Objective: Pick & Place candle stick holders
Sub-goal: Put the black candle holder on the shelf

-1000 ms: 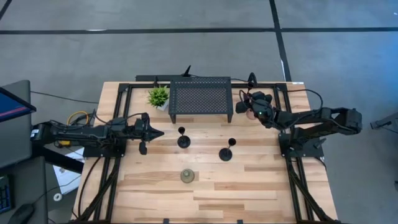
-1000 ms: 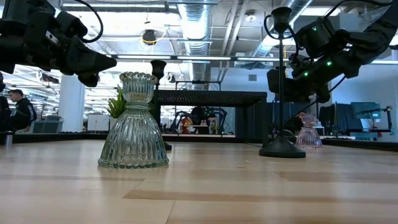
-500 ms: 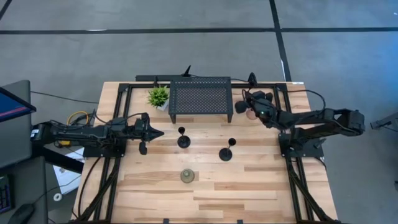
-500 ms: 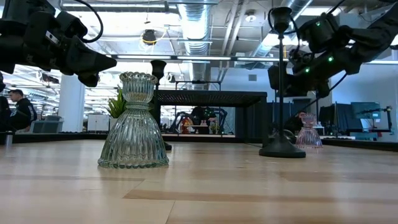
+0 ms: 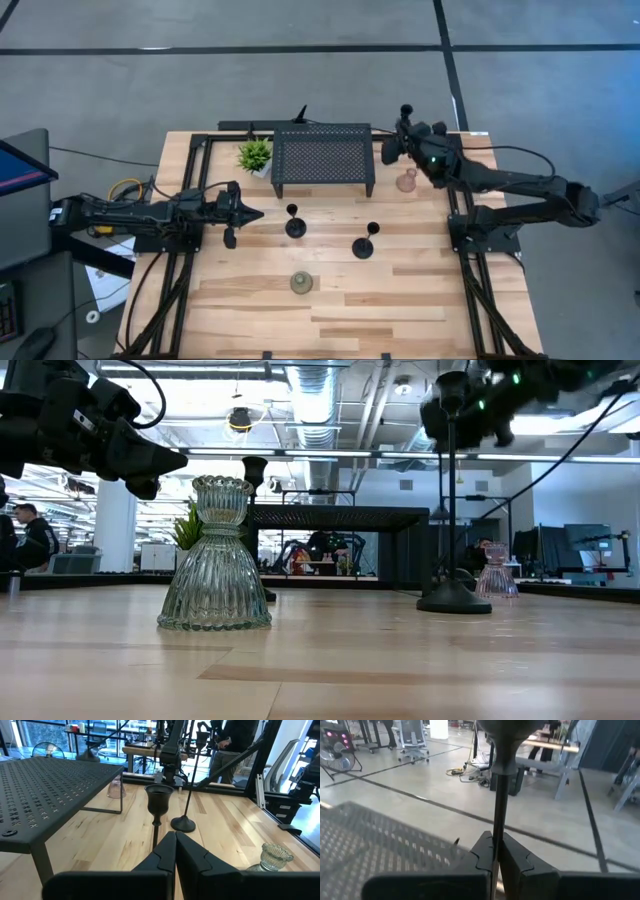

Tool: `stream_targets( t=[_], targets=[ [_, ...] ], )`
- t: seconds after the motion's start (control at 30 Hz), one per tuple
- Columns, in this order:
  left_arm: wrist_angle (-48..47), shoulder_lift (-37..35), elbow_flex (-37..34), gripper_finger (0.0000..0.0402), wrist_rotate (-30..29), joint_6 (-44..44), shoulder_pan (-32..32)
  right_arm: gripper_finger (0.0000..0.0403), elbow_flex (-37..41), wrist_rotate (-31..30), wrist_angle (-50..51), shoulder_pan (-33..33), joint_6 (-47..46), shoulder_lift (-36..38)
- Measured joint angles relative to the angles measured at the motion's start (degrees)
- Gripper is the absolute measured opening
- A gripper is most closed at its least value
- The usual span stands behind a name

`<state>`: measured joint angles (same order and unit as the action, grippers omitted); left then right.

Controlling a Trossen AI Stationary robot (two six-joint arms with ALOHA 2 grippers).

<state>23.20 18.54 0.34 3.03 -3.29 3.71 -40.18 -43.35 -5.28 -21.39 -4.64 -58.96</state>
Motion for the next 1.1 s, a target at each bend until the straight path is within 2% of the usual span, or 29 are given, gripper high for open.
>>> stream_targets(
  t=[0.07,0.23,0.43,0.77,1.1],
  targets=[
    [0.0,0.0,0.0,0.0007,0.0,0.0,0.0,0.0001,-4.0,0.9,1.5,0.0,1.7,-0.5],
    [0.0,0.0,0.0,0.0007,0.0,0.0,0.0,0.0001,-11.4,11.1,1.7,-0.8,2.2,-3.1],
    [0.0,0.0,0.0,0.0007,0.0,0.0,0.0,0.0001,-17.3,19.1,1.9,-2.4,2.2,-9.9],
    [0.0,0.0,0.0,0.0007,0.0,0.0,0.0,0.0000,-23.9,24.5,1.8,-5.2,1.8,-21.0],
    [0.0,0.0,0.0,0.0007,0.0,0.0,0.0,0.0000,-24.7,29.5,1.5,-8.6,-1.3,-24.8]
  ],
)
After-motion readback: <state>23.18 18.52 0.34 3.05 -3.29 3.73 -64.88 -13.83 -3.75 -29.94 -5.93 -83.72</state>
